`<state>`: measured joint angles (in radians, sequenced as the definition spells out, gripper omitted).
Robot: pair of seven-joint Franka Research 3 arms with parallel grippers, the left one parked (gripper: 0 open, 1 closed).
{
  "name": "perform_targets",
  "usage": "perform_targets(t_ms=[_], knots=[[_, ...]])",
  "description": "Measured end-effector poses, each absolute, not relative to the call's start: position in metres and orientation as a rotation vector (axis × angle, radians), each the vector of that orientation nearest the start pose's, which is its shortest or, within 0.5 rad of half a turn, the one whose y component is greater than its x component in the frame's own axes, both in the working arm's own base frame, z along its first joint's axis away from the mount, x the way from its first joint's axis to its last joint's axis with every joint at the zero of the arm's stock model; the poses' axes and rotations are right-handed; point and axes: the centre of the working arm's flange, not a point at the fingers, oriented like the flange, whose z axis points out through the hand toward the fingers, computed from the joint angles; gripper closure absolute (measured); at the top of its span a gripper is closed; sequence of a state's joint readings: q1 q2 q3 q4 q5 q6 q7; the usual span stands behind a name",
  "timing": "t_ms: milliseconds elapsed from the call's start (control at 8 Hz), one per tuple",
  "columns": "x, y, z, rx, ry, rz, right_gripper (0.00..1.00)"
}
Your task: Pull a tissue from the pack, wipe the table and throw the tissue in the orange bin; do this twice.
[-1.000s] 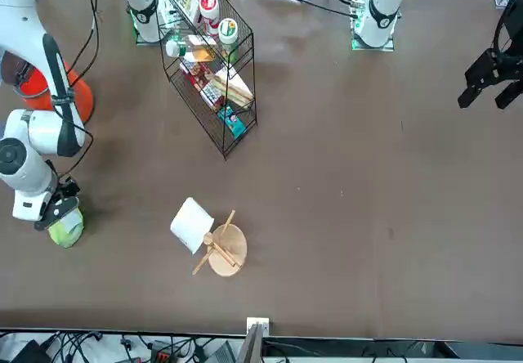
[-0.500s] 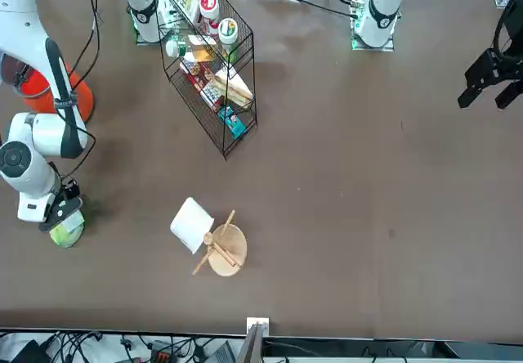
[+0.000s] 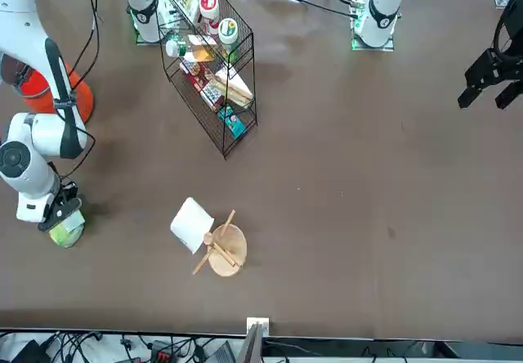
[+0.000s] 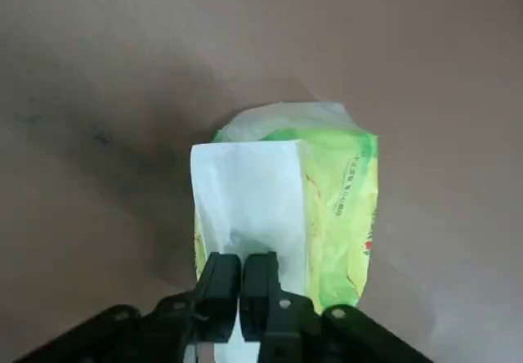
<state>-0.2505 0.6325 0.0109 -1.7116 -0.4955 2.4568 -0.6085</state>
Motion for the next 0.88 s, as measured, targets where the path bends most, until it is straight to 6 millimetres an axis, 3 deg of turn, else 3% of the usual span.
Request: perform_targets(t_ms=[250, 875], knots=[[0.666, -0.167, 0.236, -3.260, -1.246, 0.056, 0.99], [0.676, -0.165, 0.257, -3.339, -1.060, 0.040, 0.99]])
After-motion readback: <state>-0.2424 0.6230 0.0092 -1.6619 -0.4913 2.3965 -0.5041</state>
